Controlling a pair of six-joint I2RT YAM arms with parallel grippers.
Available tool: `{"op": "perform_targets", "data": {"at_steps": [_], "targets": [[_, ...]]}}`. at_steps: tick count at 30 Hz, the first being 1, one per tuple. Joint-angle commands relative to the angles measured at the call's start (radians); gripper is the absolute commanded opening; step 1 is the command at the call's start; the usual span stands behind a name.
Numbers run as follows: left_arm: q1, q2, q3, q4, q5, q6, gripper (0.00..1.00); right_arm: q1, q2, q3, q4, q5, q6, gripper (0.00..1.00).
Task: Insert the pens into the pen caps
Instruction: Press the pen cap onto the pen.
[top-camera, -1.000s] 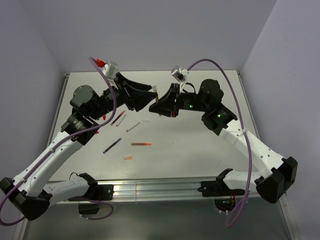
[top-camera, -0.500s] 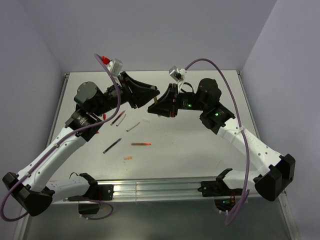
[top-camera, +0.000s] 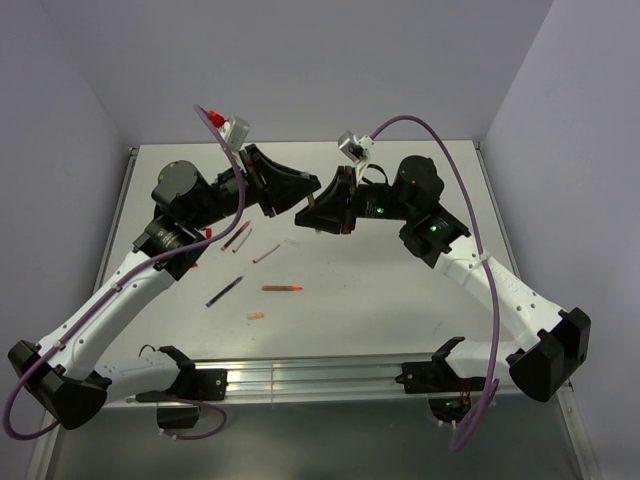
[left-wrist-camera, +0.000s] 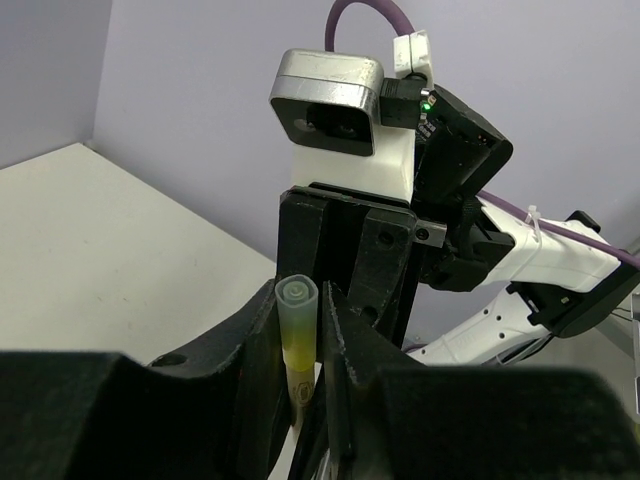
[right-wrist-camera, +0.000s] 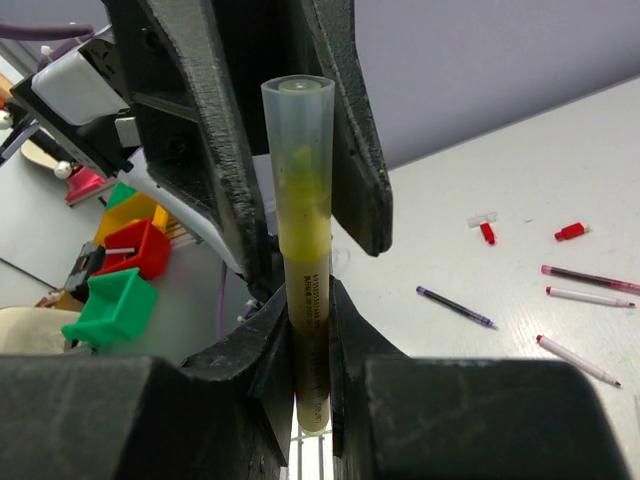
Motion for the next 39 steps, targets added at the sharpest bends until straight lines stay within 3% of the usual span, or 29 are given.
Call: {"op": "perform_targets", "data": {"at_steps": [1,2,4,5,11,20,26,30,35,39], "targets": [[0.004,-0.001,0.049,0.042,0.029,-0.003,0.26,0.005,0.002,0.056,0.026,-0.007,-0.005,0.0],[0.002,0.002,0.052,0.039,0.033,-0.005,0.22,0.005,0.004,0.056,0.023,-0.003,-0.006,0.0],[0.004,0.0,0.054,0.036,0.029,-0.006,0.04,0.005,0.002,0.059,0.015,-0.002,-0.007,0.0],[0.004,-0.001,0.052,0.036,0.02,-0.006,0.0,0.005,0.007,0.061,0.004,0.012,-0.019,0.0],[0.004,-0.021,0.027,0.025,-0.023,-0.002,0.0,0.005,-0.004,0.108,-0.125,0.213,-0.084,0.0],[-0.021,-0.014,0.02,-0.058,-0.25,0.008,0.0,0.042,0.021,0.248,-0.257,0.651,-0.12,0.0],[-0.111,0.034,0.069,-0.134,-0.445,0.023,0.0,0.128,0.102,0.38,-0.344,0.889,-0.182,0.0],[-0.134,0.064,0.09,-0.15,-0.487,0.003,0.0,0.157,0.148,0.437,-0.364,0.937,-0.187,0.0],[-0.131,0.051,0.078,-0.151,-0.441,0.024,0.0,0.151,0.157,0.44,-0.367,0.908,-0.21,0.0],[-0.049,-0.003,0.011,-0.093,-0.227,0.009,0.0,0.076,0.112,0.378,-0.323,0.698,-0.176,0.0]]}}
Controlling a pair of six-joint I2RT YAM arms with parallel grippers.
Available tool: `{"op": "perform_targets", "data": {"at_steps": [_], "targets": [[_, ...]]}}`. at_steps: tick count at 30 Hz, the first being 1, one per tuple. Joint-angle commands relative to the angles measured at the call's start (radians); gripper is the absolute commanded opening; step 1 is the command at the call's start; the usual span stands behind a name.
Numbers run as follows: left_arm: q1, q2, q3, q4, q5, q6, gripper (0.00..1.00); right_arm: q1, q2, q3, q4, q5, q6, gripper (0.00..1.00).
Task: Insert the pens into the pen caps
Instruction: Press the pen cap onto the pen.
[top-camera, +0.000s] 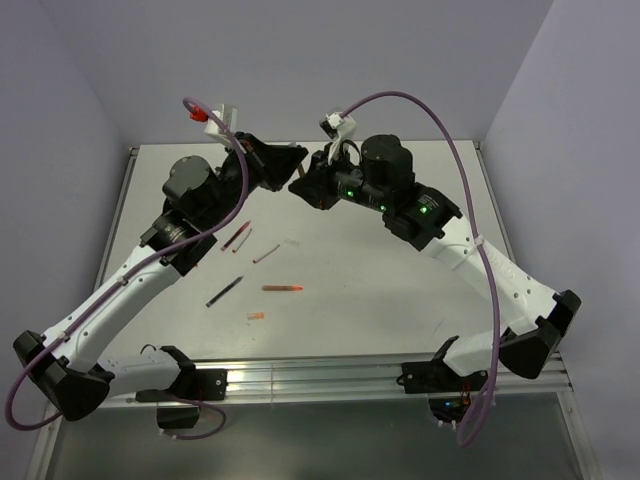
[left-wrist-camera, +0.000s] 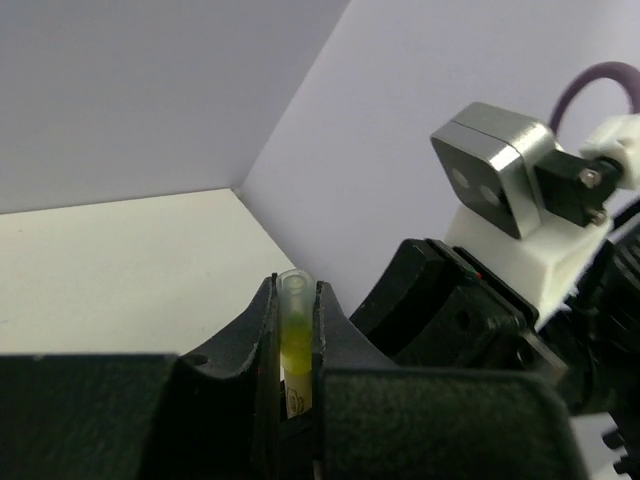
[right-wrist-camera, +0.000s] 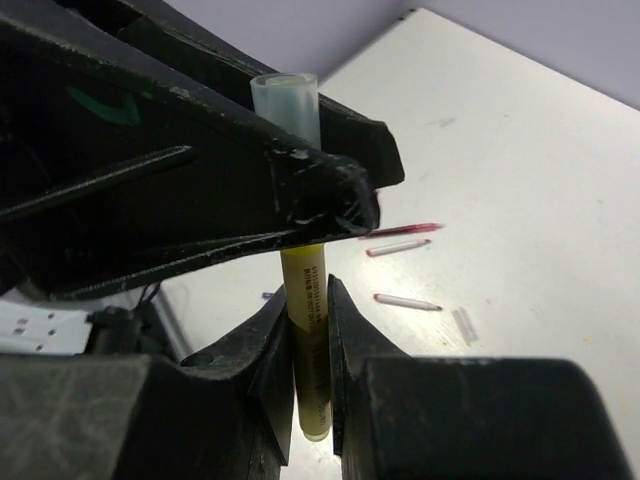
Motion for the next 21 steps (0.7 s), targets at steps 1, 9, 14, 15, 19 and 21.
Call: {"op": "perform_targets", "data": {"at_steps": [1,9,14,15,19,21], "targets": [[0.033,-0.064,-0.063,-0.012,0.331,-0.014,0.0,-0.096,-0.047,-0.008,0.214,-0.111,0.074,0.0],[0.118,-0.074,-0.164,0.203,0.647,-0.104,0.0,-0.293,-0.091,-0.15,0.452,-0.497,0.237,0.0],[0.119,-0.074,-0.195,0.32,0.768,-0.15,0.0,-0.353,-0.097,-0.232,0.641,-0.649,0.36,0.0],[0.119,-0.073,-0.198,0.336,0.784,-0.159,0.0,-0.36,-0.097,-0.239,0.665,-0.668,0.375,0.0],[0.119,-0.062,-0.204,0.398,0.836,-0.199,0.0,-0.38,-0.079,-0.262,0.785,-0.737,0.458,0.0],[0.119,-0.064,-0.201,0.383,0.808,-0.192,0.0,-0.38,-0.077,-0.249,0.741,-0.711,0.449,0.0]]}}
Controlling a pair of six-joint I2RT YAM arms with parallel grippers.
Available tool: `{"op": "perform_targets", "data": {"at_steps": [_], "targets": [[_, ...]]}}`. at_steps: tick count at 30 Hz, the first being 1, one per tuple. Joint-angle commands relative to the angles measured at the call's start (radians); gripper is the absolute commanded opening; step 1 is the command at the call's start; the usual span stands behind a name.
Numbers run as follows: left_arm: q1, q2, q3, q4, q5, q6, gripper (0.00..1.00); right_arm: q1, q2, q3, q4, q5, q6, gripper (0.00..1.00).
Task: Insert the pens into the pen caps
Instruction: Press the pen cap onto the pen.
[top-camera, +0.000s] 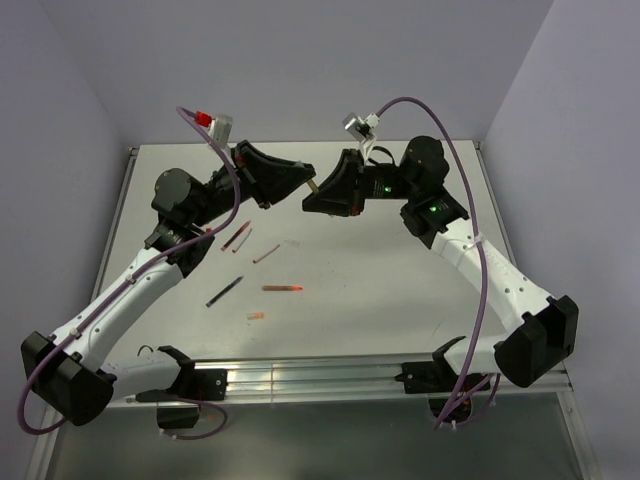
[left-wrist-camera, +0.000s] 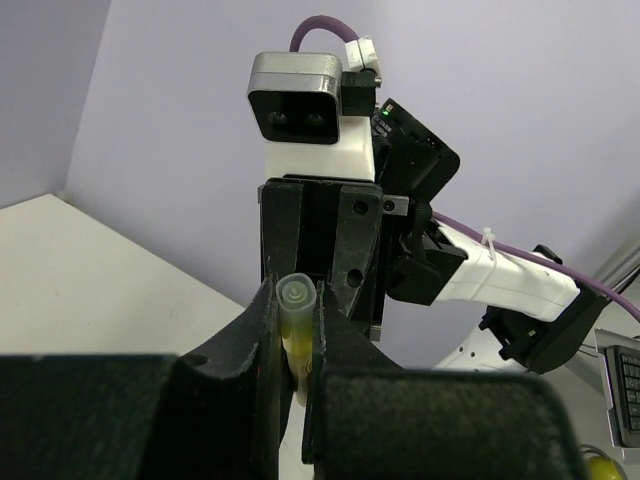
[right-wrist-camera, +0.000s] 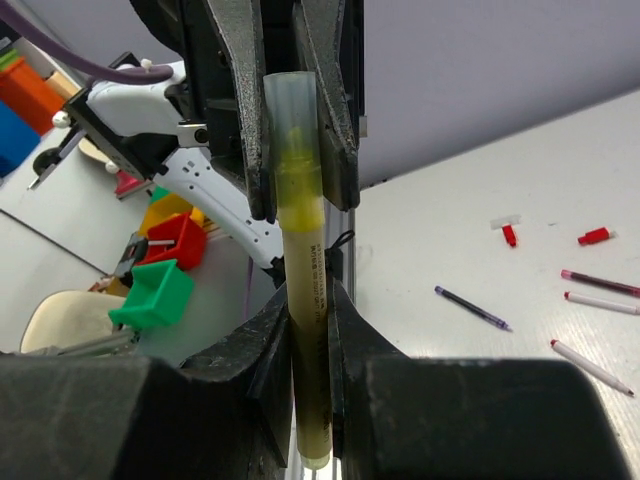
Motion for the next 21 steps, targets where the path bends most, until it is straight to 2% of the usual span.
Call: {"op": "perform_targets", "data": {"at_steps": [1,9,12,17,21], "targets": [[-0.012,-0.036,-0.018,-0.013,0.243,-0.015,0.0,-0.101,-0.028,0.041,0.14,0.203,0.061,0.0],[-0.056,-0.035,0.043,-0.194,0.028,0.034,0.0,0.0,-0.029,0.193,-0.202,0.48,-0.18,0.0],[-0.11,-0.022,0.086,-0.281,-0.105,0.048,0.0,0.061,-0.014,0.266,-0.317,0.655,-0.266,0.0],[-0.156,0.019,0.163,-0.371,-0.253,0.023,0.0,0.152,0.043,0.378,-0.423,0.886,-0.329,0.0],[-0.159,0.036,0.187,-0.408,-0.288,0.016,0.0,0.184,0.072,0.423,-0.482,0.977,-0.364,0.0]]}}
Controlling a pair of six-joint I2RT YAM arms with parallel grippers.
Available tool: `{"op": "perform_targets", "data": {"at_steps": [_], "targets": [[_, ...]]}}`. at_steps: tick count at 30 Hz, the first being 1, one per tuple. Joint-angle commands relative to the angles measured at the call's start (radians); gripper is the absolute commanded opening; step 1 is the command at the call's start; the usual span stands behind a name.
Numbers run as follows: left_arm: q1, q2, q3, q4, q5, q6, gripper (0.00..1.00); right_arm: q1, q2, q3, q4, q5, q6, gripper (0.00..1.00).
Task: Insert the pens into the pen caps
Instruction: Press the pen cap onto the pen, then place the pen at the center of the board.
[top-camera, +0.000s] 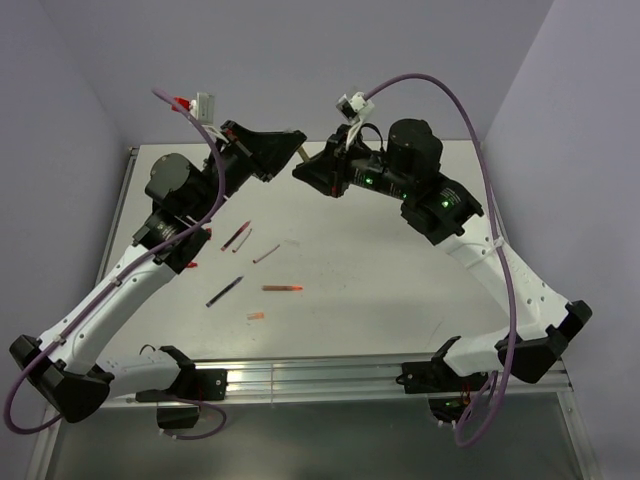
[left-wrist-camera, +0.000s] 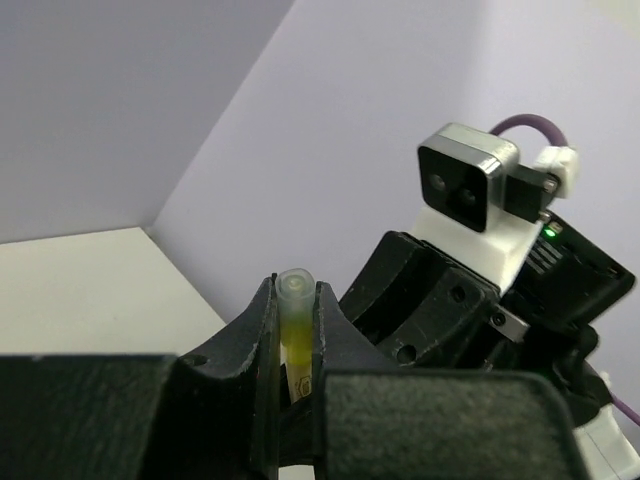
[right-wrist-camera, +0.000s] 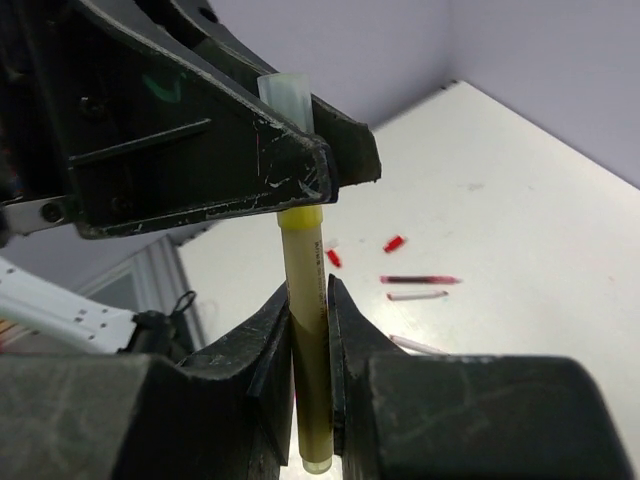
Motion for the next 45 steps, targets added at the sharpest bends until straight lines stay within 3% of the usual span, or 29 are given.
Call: {"op": "perform_targets", "data": {"at_steps": [1,14,16,18,19,24,30,36,41,45], "targets": [[-0.072,0.034,0.016,-0.181,0.105,0.016,0.0,0.007,0.057,0.076,0.039,0.344,-0.016,0.0],[-0.071,0.022,0.073,-0.271,0.028,0.077,0.01,0.016,0.06,0.069,-0.004,0.347,-0.034,0.0],[-0.051,0.011,0.074,-0.27,0.036,0.076,0.12,0.016,0.051,0.06,-0.016,0.341,-0.037,0.0],[-0.034,0.002,0.076,-0.271,0.033,0.064,0.18,0.015,0.044,0.051,-0.025,0.333,-0.036,0.0],[-0.011,-0.007,0.077,-0.273,0.033,0.059,0.27,0.015,0.04,0.046,-0.027,0.329,-0.034,0.0],[0.067,-0.038,0.105,-0.303,-0.014,0.021,0.46,0.015,0.014,0.005,-0.043,0.303,-0.019,0.0],[0.101,-0.061,0.143,-0.365,-0.114,0.004,0.51,0.013,0.012,-0.054,-0.082,0.31,0.01,0.0],[0.099,-0.076,0.172,-0.432,-0.134,-0.022,0.5,-0.08,0.064,-0.19,-0.091,0.323,0.134,0.0],[0.101,-0.087,0.201,-0.492,-0.137,0.004,0.52,-0.18,0.188,-0.272,-0.067,0.379,0.2,0.0],[0.101,-0.104,0.231,-0.521,-0.137,0.024,0.54,-0.243,0.336,-0.226,-0.106,0.477,0.205,0.0]]}}
